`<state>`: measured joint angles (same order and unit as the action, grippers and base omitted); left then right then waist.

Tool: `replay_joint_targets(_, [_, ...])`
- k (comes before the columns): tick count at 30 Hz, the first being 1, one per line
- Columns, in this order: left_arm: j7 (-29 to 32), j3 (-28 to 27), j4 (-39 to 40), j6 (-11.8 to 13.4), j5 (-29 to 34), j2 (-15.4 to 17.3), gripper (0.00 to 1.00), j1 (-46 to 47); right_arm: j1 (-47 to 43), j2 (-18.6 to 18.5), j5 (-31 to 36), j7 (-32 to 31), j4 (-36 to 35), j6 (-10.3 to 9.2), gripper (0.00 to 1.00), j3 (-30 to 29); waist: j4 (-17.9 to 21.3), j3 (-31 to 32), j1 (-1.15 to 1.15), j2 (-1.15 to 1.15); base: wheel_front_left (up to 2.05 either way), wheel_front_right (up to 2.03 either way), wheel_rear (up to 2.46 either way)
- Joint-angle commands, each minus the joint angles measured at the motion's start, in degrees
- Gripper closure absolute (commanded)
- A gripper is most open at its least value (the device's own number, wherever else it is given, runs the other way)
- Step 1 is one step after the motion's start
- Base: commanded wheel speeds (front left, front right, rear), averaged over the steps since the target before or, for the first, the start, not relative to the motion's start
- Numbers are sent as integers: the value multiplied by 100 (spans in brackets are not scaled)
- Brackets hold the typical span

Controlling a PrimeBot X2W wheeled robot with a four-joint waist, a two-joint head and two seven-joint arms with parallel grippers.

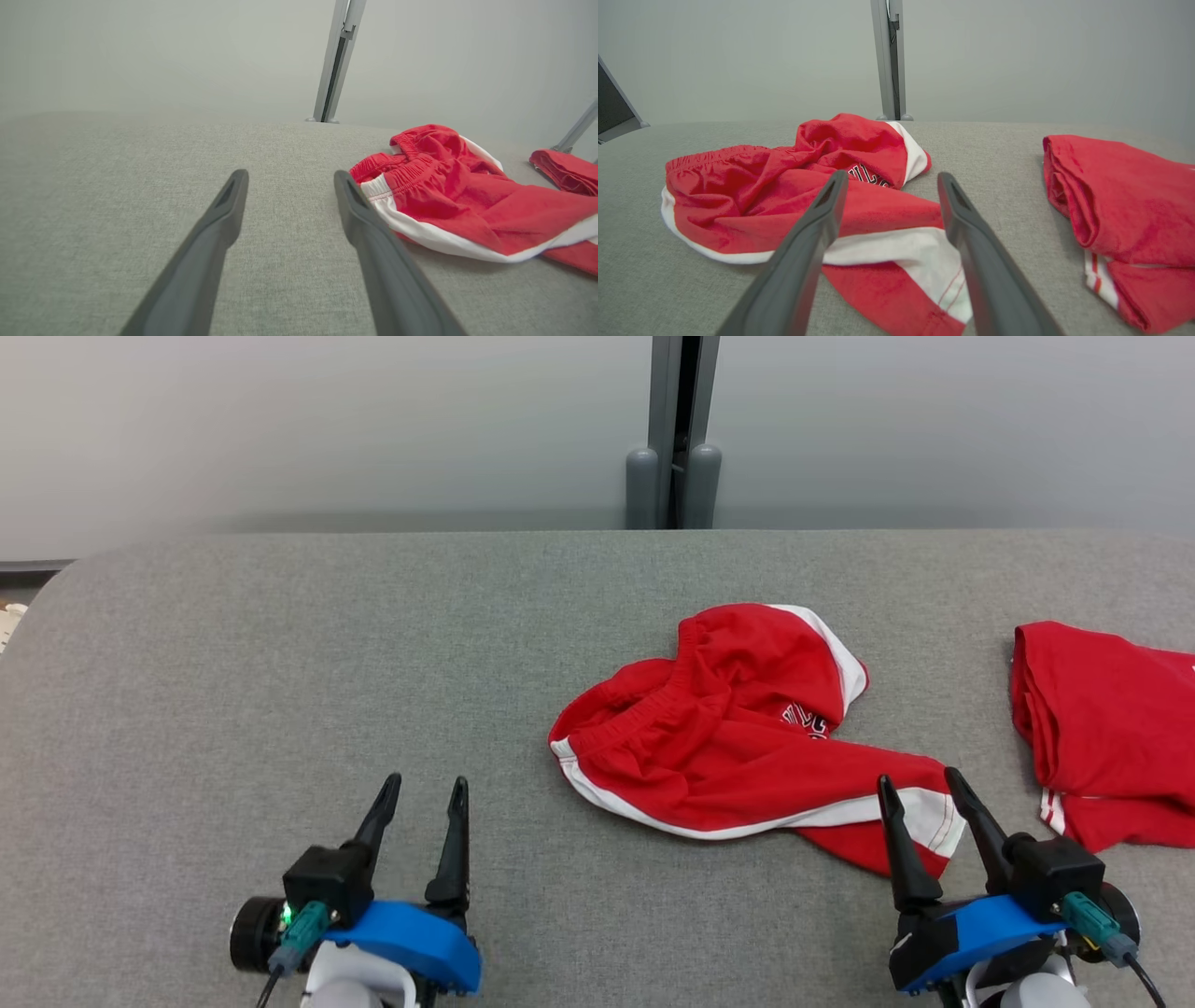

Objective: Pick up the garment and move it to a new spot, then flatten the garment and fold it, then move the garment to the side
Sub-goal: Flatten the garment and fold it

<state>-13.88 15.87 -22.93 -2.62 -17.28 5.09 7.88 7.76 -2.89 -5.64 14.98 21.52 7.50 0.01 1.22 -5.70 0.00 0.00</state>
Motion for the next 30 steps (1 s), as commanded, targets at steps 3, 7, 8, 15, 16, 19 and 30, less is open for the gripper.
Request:
replay_joint_targets(3, [249, 260, -35, -217, 151, 198, 0, 454, 77, -2, 2, 27, -35, -2, 0, -7, 2, -105, 0, 0, 0, 0, 0])
replay_joint_targets(7, [650, 768, -117, -435, 288, 480, 0, 1005, 146, -2, 29, 25, -24, -2, 0, 45, 75, -226, 0, 0, 0, 0, 0])
replay_joint_targets(8, [756, 911, -144, -458, 267, 533, 0, 1127, 155, -3, 24, 25, -21, -2, 0, 61, 104, -261, 0, 0, 0, 0, 0])
replay_joint_targets(15, [1381, 2141, -399, -484, -439, 955, 0, 1902, 310, -3, -6, 24, -51, -2, 0, 88, 344, -572, 0, 0, 0, 0, 0])
replay_joint_targets(16, [1430, 2291, -441, -485, -562, 1007, 0, 2001, 320, -3, -5, 24, -50, -2, 0, 90, 379, -617, 0, 0, 0, 0, 0])
replay_joint_targets(19, [1527, 2593, -581, -486, -881, 1193, 0, 2278, 376, -4, 5, 24, -63, -2, 0, 77, 475, -736, 0, 0, 0, 0, 0])
replay_joint_targets(30, [1887, 3686, -689, -487, -1762, 1713, 30, 2767, 409, -3, 16, 25, -121, -2, 0, -34, 601, -904, 0, 0, 0, 0, 0])
